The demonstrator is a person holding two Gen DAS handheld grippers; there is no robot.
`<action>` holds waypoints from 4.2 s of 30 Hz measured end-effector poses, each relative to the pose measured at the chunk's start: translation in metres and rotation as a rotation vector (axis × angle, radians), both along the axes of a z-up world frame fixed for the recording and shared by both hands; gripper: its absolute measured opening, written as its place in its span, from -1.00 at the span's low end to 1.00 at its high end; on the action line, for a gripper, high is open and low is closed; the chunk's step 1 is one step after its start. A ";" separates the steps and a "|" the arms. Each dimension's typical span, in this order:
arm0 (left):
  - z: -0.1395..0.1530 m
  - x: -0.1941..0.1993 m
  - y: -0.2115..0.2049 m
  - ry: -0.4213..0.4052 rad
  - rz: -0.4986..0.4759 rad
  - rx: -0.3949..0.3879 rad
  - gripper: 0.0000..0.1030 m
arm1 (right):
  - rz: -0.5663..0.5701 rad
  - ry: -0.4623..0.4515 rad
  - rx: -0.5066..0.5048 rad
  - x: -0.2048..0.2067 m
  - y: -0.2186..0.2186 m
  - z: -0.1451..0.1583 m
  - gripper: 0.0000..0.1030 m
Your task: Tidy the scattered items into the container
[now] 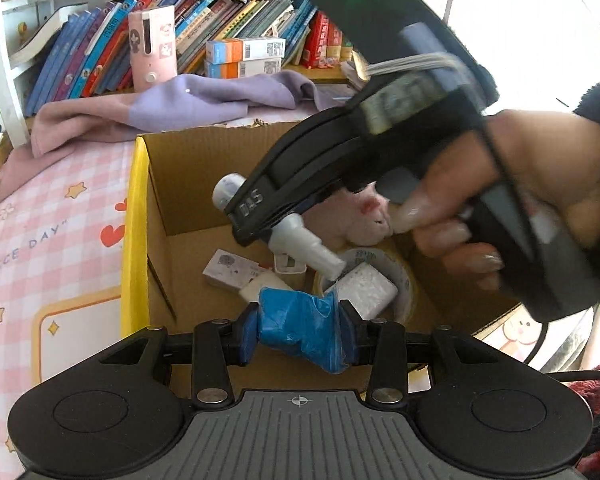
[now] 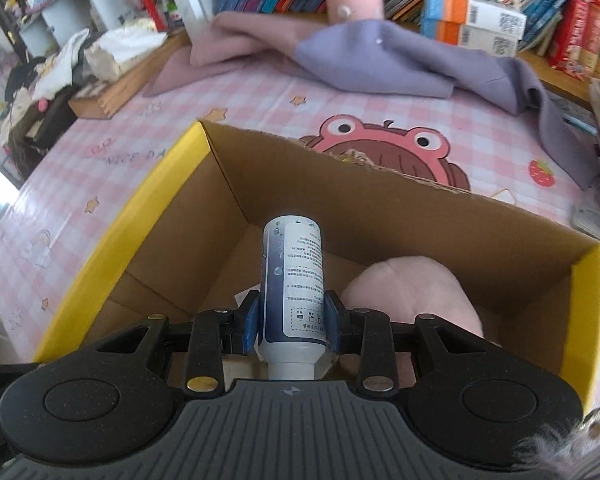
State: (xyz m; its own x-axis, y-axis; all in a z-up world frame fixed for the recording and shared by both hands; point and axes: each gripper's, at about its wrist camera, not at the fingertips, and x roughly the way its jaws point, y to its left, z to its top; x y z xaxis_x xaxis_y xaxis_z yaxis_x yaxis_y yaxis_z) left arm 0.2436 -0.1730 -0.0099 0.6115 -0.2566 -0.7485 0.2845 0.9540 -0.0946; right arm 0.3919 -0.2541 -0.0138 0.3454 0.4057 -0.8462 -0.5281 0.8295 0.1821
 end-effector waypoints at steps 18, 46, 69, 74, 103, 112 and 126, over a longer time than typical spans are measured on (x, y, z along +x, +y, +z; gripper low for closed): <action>0.013 -0.023 -0.003 -0.124 0.000 0.058 0.57 | -0.008 -0.096 0.042 -0.009 0.003 0.018 -0.24; 0.048 -0.124 0.070 -0.321 0.124 -0.021 1.00 | -0.287 -0.437 0.114 -0.170 -0.034 0.086 0.24; 0.033 -0.250 0.160 -0.307 0.339 0.025 1.00 | -0.381 -0.510 0.001 -0.364 0.027 0.048 0.73; 0.029 -0.263 0.169 -0.286 0.354 0.032 1.00 | -0.364 -0.501 0.001 -0.383 0.038 0.045 0.78; 0.018 -0.269 0.173 -0.198 0.340 0.038 1.00 | -0.377 -0.382 -0.027 -0.393 0.046 0.030 0.96; 0.016 -0.267 0.172 -0.179 0.332 0.040 1.00 | -0.383 -0.375 -0.029 -0.394 0.045 0.029 0.97; 0.013 -0.264 0.174 -0.164 0.329 0.042 1.00 | -0.374 -0.371 -0.035 -0.393 0.049 0.028 1.00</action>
State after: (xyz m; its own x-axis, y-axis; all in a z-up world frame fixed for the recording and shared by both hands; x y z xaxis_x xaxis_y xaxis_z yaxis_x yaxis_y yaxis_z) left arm -0.0208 0.0010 0.0026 0.7687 0.0029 -0.6397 -0.0305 0.9990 -0.0321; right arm -0.0012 -0.2046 0.0145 0.7399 0.1711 -0.6506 -0.2184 0.9758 0.0082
